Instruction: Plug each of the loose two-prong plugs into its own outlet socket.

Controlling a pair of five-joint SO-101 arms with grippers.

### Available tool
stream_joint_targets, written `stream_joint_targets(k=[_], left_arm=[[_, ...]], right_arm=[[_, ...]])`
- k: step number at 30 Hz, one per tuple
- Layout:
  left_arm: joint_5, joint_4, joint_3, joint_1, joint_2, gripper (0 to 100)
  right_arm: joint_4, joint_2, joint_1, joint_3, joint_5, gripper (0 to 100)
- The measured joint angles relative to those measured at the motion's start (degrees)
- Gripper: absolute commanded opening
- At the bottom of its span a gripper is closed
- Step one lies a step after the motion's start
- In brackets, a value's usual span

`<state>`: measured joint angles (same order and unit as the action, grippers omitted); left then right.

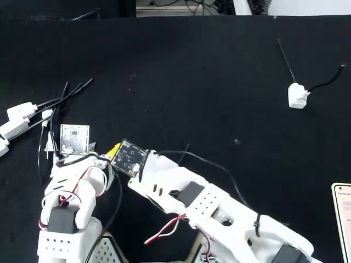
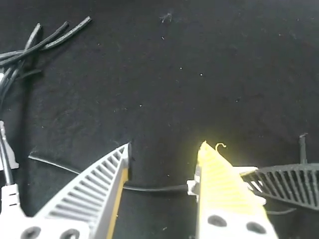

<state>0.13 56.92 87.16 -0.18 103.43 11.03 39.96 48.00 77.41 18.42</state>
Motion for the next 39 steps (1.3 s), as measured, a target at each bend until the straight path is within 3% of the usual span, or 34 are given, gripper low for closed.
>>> stream_joint_targets(k=[9,39], left_arm=[[-0.44,-0.35,-0.09,0.0,0.7,22],[-0.44,-0.53,-0.09,-0.26,0.79,22]], right_arm=[[8.26,11.08,0.0,0.18,0.0,1.0],[8.79,14.24,0.0,0.88,0.0,1.0]])
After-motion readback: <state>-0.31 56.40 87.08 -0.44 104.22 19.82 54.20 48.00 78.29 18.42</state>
